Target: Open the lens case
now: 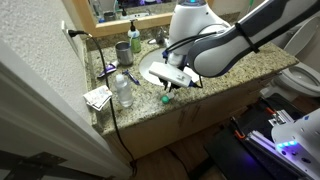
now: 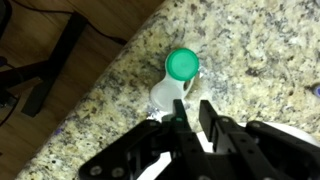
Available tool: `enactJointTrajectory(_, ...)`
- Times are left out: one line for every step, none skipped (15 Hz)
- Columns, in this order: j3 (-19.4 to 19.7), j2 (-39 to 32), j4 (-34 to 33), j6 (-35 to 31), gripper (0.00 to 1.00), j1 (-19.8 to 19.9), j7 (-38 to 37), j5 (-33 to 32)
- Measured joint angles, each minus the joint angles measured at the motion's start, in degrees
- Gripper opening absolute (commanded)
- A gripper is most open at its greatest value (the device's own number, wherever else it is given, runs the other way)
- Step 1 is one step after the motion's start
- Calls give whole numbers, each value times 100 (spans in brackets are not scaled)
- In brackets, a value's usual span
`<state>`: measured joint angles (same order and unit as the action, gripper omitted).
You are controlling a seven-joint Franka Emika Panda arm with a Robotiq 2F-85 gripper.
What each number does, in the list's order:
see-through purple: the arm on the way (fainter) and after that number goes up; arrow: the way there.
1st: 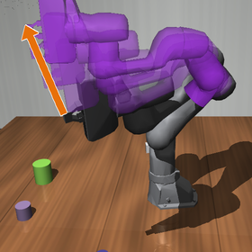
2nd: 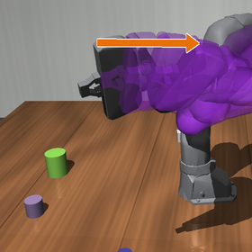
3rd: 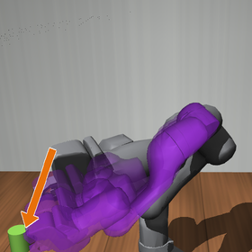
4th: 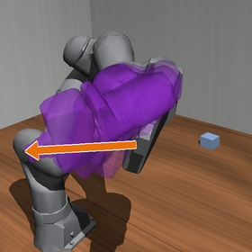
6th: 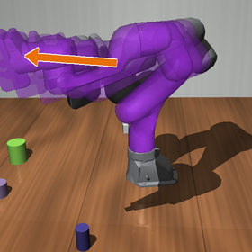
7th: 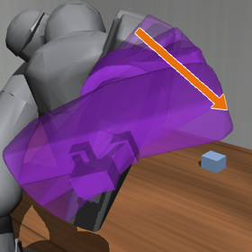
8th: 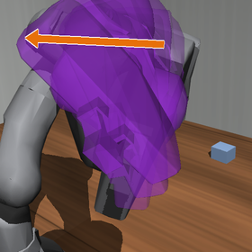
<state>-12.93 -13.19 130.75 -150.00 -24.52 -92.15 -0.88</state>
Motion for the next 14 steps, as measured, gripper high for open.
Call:
enactJointTrajectory(-38, 4, 11, 17, 61, 0, 2, 7)
enactJointTrajectory(-75, 14, 26, 30, 67, -1, 1, 8)
enactJointTrajectory(-107, 29, 46, 35, 75, -1, 1, 8)
enactJointTrajectory(-129, 45, 67, 39, 81, -1, 1, 8)
enactJointTrajectory(-143, 61, 93, 45, 89, -1, 1, 8)
enactJointTrajectory(-149, 77, 123, 54, 95, -1, 1, 8)
enactJointTrajectory(-149, 87, 152, 69, 100, -1, 0, 8)
enactJointTrajectory(-149, 94, 181, 95, 100, 0, -2, 8)
enactJointTrajectory(-148, 96, 206, 132, 100, 0, -5, 8)
enactJointTrajectory(-148, 97, 228, 172, 100, 0, -6, 8)
enactJointTrajectory(-148, 97, 251, 190, 75, 0, -6, 10)
enactJointTrajectory(-147, 97, 275, 192, 75, 1, -6, 10)
enactJointTrajectory(-146, 97, 296, 193, 71, 1, -6, 10)
enactJointTrajectory(-142, 97, 311, 192, 64, 1, -6, 9)
